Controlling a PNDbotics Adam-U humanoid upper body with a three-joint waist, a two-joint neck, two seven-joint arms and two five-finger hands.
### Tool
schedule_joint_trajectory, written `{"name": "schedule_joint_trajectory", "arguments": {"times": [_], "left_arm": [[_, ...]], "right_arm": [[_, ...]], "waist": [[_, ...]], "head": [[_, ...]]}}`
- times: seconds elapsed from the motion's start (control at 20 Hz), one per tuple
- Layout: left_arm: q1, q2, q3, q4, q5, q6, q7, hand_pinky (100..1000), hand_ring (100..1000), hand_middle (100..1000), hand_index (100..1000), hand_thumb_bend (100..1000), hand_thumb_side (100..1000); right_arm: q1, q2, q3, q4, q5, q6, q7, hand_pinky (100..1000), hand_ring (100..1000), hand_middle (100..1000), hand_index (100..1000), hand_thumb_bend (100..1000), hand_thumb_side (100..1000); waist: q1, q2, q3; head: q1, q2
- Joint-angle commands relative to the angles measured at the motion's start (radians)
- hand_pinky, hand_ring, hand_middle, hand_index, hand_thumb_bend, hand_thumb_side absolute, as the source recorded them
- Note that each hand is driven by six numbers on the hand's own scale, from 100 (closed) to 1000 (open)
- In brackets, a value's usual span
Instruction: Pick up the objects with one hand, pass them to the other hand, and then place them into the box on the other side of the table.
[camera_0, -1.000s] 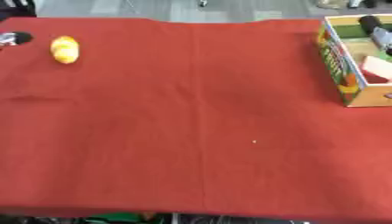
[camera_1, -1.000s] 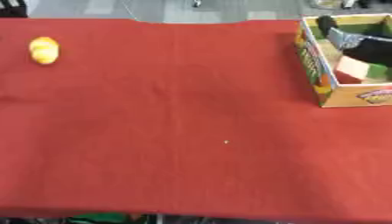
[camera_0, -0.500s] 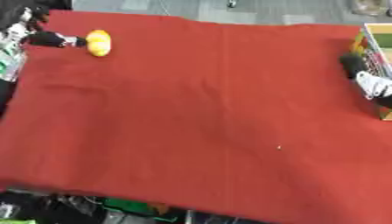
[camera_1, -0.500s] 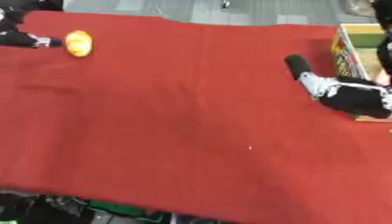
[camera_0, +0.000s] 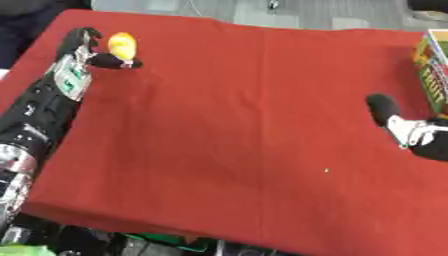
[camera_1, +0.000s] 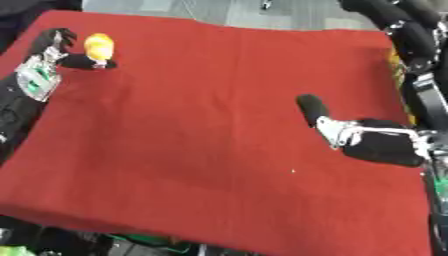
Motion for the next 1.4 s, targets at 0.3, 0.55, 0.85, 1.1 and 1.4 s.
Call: {"name": "schedule_joint_trajectory", "arguments": {"times": [0.3, 0.55, 0.85, 1.1, 1.4], "left_arm": [[-0.031, 0.01, 0.001, 0.021, -0.038, 0.05, 0.078, 727, 662, 665, 805, 913, 380], [-0.037, -0.008, 0.006, 0.042, -0.048, 0.064, 0.092, 713, 634, 633, 786, 841, 370], [-0.037, -0.013, 0.02, 0.05, 0.004, 0.077, 0.157, 692, 607, 602, 758, 767, 395], [-0.039, -0.007, 0.02, 0.036, 0.063, 0.07, 0.191, 689, 609, 604, 758, 889, 441], [-0.043, 0.0, 0.025, 0.03, 0.131, 0.095, 0.288, 688, 610, 604, 756, 870, 450]], "right_arm": [[-0.014, 0.0, 0.003, -0.026, -0.032, -0.006, 0.025, 833, 814, 829, 938, 330, 472], [-0.014, 0.001, 0.002, -0.027, -0.032, -0.009, 0.027, 831, 813, 826, 937, 322, 477], [-0.012, 0.002, 0.0, -0.026, -0.025, -0.01, 0.024, 831, 811, 824, 937, 319, 480], [-0.01, 0.003, -0.002, -0.024, -0.015, -0.012, 0.02, 831, 809, 822, 937, 314, 482], [-0.007, 0.003, 0.0, -0.02, -0.013, -0.014, 0.019, 830, 808, 820, 937, 310, 485]], "waist": [[-0.013, 0.009, -0.012], [-0.016, 0.016, -0.02], [-0.018, 0.021, -0.026], [-0.018, 0.022, -0.025], [-0.019, 0.019, -0.024]], "head": [[0.018, -0.002], [0.027, -0.002], [0.032, -0.002], [0.034, -0.002], [0.041, -0.002]]}}
